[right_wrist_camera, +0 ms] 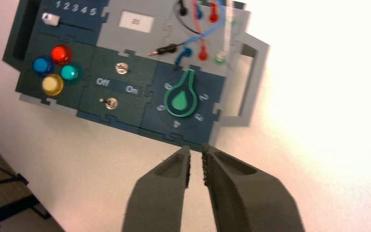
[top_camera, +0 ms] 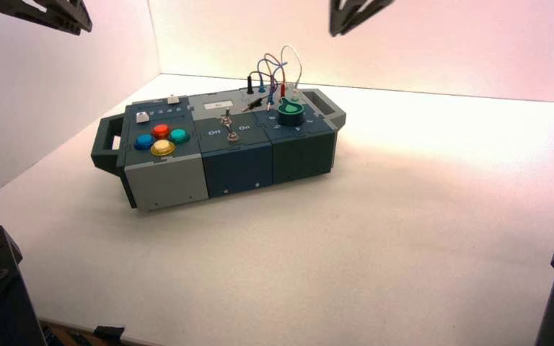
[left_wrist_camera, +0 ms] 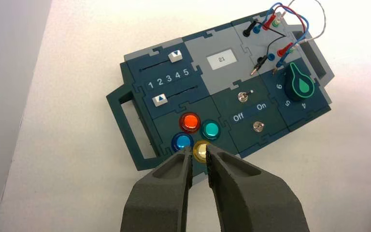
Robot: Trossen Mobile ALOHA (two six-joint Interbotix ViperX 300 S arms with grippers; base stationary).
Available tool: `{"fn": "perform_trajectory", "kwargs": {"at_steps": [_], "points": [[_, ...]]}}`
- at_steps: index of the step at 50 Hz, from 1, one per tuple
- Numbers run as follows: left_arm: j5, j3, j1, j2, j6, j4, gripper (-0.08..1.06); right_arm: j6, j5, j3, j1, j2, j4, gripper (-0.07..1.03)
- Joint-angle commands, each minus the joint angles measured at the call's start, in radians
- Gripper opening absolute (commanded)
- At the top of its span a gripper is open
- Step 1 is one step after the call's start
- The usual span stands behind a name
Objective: Turn the knob to position 3.
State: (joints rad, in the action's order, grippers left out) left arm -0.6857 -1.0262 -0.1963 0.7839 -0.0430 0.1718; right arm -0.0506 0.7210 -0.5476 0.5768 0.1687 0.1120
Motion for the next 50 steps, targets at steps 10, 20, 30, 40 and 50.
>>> {"fn": "perform_trajectory", "kwargs": {"at_steps": [10, 20, 30, 40, 50], "points": [[0.009, -0.009, 0.002, 0.02, -0.002, 0.002, 0.18, -0.002, 0.006, 0.138, 0.112, -0.163, 0.005, -0.02], [0.009, -0.02, 0.002, 0.041, -0.002, 0.002, 0.18, 0.021, -0.011, 0.198, 0.126, -0.262, 0.009, -0.02], [0.006, -0.02, 0.002, 0.067, 0.002, 0.002, 0.18, 0.026, -0.011, 0.285, 0.115, -0.362, 0.008, -0.02], [0.006, -0.011, 0.002, 0.092, 0.002, 0.002, 0.18, 0.034, -0.003, 0.339, 0.092, -0.433, 0.005, -0.02], [0.003, -0.005, 0.006, 0.091, -0.002, 0.002, 0.18, 0.037, -0.002, 0.345, 0.069, -0.456, -0.005, -0.02]]}}
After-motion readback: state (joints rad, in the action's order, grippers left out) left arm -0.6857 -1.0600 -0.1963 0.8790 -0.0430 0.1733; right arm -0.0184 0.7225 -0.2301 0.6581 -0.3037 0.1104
